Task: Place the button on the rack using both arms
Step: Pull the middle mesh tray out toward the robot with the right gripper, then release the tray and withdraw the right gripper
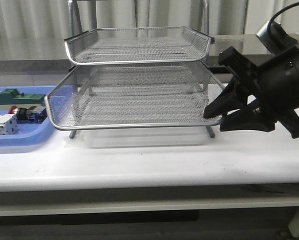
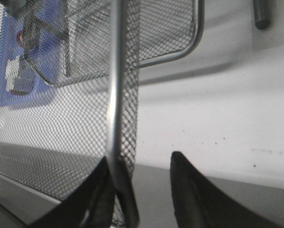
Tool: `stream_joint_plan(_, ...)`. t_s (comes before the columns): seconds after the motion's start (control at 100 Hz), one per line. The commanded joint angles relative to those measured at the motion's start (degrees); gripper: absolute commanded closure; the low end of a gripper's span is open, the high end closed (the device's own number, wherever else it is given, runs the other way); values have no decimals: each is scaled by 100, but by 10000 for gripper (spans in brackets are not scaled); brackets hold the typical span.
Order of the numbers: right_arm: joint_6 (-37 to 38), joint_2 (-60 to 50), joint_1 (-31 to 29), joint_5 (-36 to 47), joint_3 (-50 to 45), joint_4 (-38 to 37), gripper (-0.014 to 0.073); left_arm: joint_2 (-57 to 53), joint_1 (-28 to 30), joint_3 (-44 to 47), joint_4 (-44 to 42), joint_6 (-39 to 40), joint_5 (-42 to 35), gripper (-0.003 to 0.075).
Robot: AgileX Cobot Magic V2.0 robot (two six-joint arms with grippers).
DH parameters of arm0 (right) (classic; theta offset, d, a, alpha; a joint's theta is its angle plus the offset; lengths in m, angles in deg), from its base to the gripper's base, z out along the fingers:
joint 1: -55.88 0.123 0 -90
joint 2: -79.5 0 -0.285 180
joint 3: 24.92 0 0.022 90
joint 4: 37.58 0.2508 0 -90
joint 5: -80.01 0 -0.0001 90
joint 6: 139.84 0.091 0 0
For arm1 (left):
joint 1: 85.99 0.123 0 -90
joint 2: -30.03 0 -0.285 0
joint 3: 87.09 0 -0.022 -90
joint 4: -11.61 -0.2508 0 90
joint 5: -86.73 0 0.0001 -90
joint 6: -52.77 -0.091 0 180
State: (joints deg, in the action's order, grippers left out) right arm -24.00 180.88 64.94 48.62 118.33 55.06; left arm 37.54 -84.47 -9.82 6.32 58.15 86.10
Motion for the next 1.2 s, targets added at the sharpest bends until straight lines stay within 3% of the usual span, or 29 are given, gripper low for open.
stream_joint_plan(0.0,-128,-431,3,-134,-21,-204,283,-204,22,264,43,45,-468,716)
stream_joint_plan(0.26,-68,-1404,3,21,-371,-565,283,-204,22,264,43,45,-468,716)
stream_joint_plan(0.4,376,-2019,3,286,-383,-1303,283,-204,22,264,43,45,-468,716)
stream_joint_plan(0.59,1510,-2849,-2,446,-383,-3074,284,-204,22,264,43,45,-468,716)
stream_joint_plan(0.77,3201,-3556,-14,304,-351,-4997,284,-204,22,264,43,45,-468,716)
stream_joint_plan(1.02,5642,-4184,-14,-1004,247,-7981,284,-204,22,264,43,45,-468,716)
stream_joint_plan(1.19,6503,-4678,-14,-1753,568,-9312,285,-204,22,264,43,45,-468,716)
